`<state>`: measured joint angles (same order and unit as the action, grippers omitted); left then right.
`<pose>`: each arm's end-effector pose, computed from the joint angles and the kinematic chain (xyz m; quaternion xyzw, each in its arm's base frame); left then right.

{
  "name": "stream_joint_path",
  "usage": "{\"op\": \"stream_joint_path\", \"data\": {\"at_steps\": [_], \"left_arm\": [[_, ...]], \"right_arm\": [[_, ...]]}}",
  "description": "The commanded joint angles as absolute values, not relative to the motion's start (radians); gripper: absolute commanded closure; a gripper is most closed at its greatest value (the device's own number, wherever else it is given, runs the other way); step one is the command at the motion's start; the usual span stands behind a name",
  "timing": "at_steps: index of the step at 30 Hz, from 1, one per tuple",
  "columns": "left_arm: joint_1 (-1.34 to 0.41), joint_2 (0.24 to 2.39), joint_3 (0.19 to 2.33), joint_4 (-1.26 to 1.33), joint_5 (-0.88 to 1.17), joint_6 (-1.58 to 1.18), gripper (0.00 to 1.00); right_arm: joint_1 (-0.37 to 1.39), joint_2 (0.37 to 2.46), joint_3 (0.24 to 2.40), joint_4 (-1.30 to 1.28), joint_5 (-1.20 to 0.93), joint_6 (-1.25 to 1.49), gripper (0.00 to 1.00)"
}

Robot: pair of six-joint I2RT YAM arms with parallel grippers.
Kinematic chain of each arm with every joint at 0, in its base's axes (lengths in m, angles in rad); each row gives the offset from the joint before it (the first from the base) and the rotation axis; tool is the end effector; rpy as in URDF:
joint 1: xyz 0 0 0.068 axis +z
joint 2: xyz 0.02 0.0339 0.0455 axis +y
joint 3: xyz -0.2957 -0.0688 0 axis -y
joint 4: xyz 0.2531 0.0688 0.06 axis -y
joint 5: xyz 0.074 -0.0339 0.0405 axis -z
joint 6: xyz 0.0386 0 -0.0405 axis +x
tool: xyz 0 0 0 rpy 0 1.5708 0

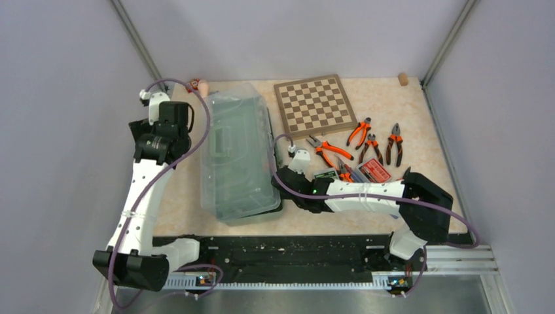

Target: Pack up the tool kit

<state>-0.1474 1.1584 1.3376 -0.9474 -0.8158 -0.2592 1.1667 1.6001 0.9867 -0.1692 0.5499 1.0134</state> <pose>0.2139 -0.0033 0.4188 -0.2019 0.8351 0.2853 0.4249 0.1546 0.3102 0.2371 0.0359 0.8940 0.2117 0.3932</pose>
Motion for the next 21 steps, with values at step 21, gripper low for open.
{"op": "stream_joint_path", "data": {"at_steps": [21], "left_arm": [[-0.116, 1.092, 1.332, -0.845, -0.102, -0.429, 0.03]], "right_arm": [[1.159, 1.520, 1.036, -0.040, 0.555, 1.049, 1.00]]}}
